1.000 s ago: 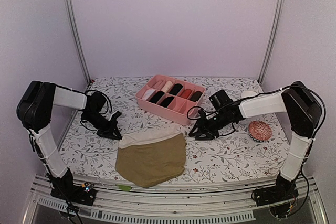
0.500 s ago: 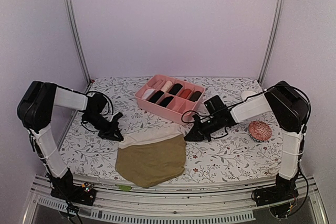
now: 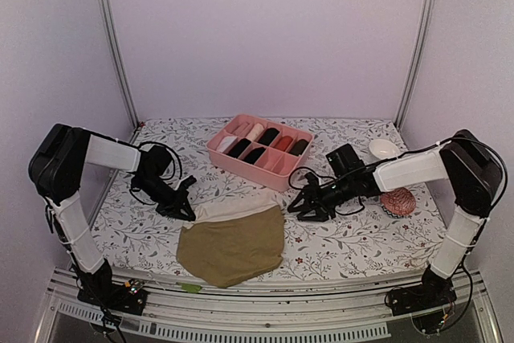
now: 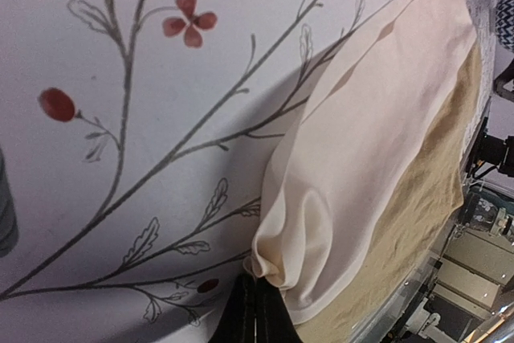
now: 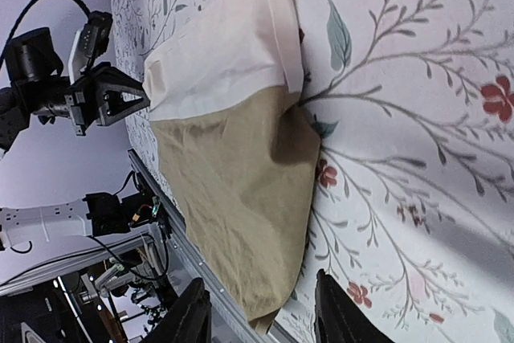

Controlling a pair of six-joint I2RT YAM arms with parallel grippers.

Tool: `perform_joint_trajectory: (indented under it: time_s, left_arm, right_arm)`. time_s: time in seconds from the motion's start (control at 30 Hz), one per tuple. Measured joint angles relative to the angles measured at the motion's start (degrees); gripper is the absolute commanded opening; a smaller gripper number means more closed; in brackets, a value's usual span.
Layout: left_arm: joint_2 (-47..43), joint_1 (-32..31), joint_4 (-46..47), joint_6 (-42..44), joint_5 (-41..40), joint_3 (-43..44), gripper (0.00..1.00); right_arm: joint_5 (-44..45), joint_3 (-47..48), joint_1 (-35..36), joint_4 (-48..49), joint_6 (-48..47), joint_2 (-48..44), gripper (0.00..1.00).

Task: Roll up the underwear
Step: Adjust the underwear at the center of the board.

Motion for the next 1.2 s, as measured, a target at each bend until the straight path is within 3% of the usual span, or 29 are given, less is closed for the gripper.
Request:
perform_joint_trajectory:
  time_s: [0.33,0.43,0.53,0.67,0.8,0.87,0.9,1.0,1.2]
  left_arm:
    - [0.0,0.0,0.0,0.0,-0.1,0.0,0.0]
    - [0.0,0.0,0.0,0.0,-0.1,0.0,0.0]
    - [0.0,0.0,0.0,0.0,-0.1,0.0,0.0]
    - [0.0,0.0,0.1,0.0,0.0,-0.1,0.0]
    - [0.0,0.0,0.4,-0.1,0.5,-0.3,0.0]
    - [0.0,-0.1,0.7,-0.1,0.9,-0.5,0.0]
    - [0.0,-0.1,0.9,-0.2,1.2,-0.7,0.0]
    - [0.0,-0.5,1.1,-0.3,1.6,-0.9,0.0]
    - [0.0,-1.1,1.2,-0.3,1.6,-0.9,0.0]
  right_arm:
    - [4.6,15.1,2.4,0.6,-5.6,13.2,0.48]
    - [4.9,16.3,3.3,2.3,-7.3,15.4,0.29]
    - [5.0,16.1,4.3,3.6,-7.6,15.8,0.0]
    - [5.6,10.3,4.8,6.7,-7.7,12.3,0.0]
    - [6.0,0.2,5.2,3.3,-6.2,3.2,0.0]
    - [6.3,-3.4,5.6,0.9,-5.6,-0.4,0.35]
    - [6.5,-4.1,5.6,-0.1,-5.4,-1.4,0.43]
    - [9.1,-4.8,5.9,-1.0,-4.9,-3.4,0.54]
    - [15.4,-2.9,6.4,4.3,-6.3,-1.6,0.58]
